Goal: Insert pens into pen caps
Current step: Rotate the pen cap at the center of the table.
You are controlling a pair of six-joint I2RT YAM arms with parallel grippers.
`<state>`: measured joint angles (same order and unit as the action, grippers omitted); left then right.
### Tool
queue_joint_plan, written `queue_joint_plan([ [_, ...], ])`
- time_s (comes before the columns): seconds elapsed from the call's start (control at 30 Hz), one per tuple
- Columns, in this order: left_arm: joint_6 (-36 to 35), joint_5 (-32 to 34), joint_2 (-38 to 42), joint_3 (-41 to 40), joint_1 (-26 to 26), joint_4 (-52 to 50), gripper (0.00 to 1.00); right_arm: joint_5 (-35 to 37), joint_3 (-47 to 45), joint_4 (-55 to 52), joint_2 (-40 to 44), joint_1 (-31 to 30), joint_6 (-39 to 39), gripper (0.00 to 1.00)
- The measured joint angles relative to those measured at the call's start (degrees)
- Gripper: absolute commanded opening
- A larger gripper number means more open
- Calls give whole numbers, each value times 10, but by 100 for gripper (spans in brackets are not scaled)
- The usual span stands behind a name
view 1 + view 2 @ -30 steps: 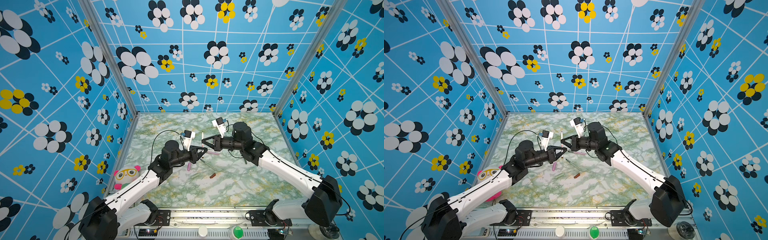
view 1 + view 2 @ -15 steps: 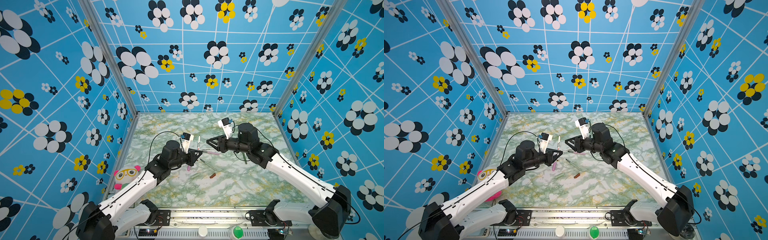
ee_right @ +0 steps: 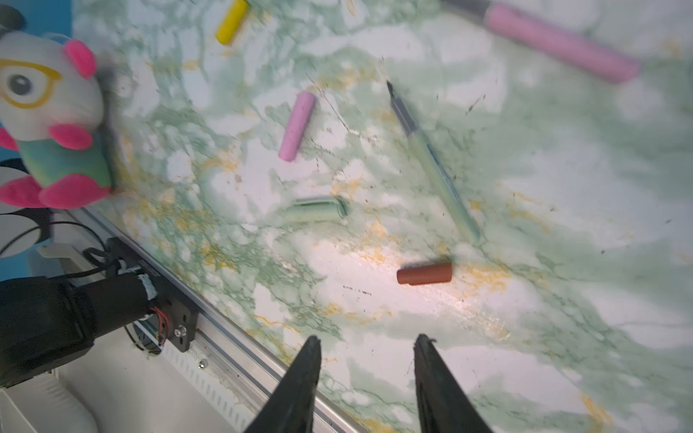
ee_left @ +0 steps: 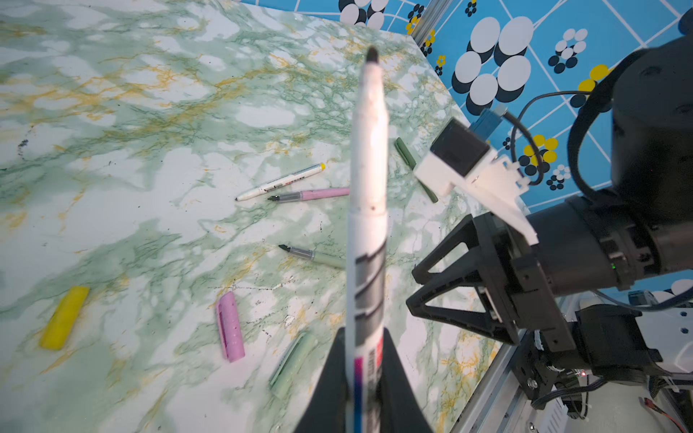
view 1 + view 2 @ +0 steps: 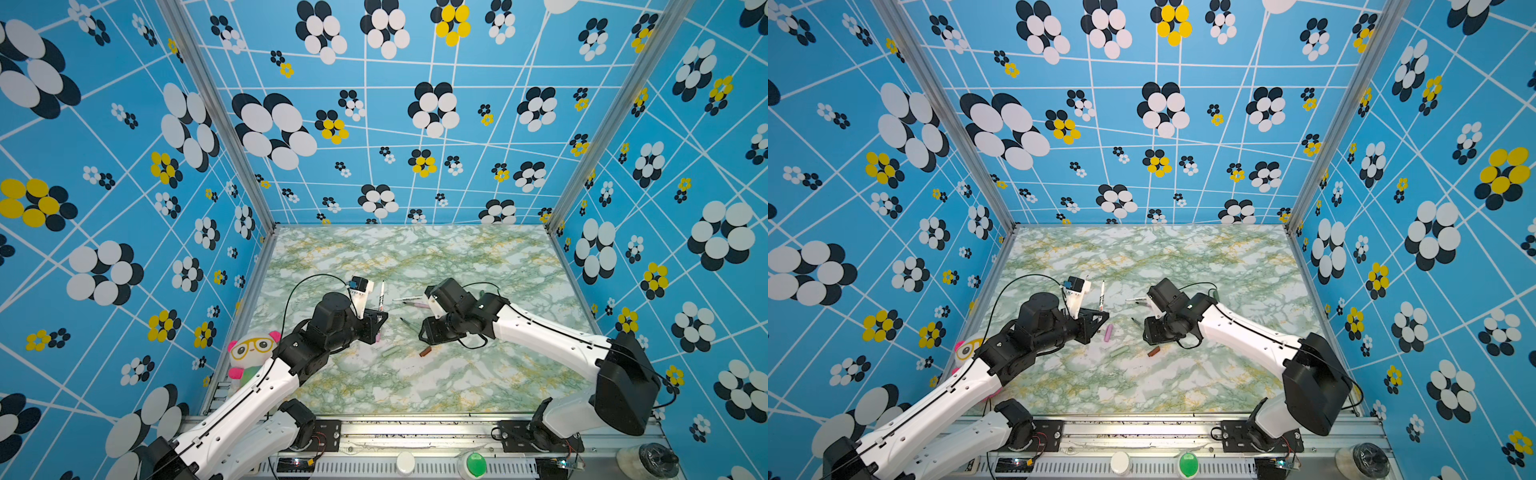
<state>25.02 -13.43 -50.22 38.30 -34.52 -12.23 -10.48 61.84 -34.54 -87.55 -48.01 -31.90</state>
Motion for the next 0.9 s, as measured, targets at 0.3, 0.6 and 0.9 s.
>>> queue_joint_plan([
  [0.3,18,11,25,-42,0,2,0,8,0,-5,-116,-48,-73,42],
  [0.6,19,15,43,-53,0,5,0,24,19,4,-158,-48,-96,45],
  [0.9,19,15,40,-53,0,10,0,72,82,-16,-202,-48,-73,45],
])
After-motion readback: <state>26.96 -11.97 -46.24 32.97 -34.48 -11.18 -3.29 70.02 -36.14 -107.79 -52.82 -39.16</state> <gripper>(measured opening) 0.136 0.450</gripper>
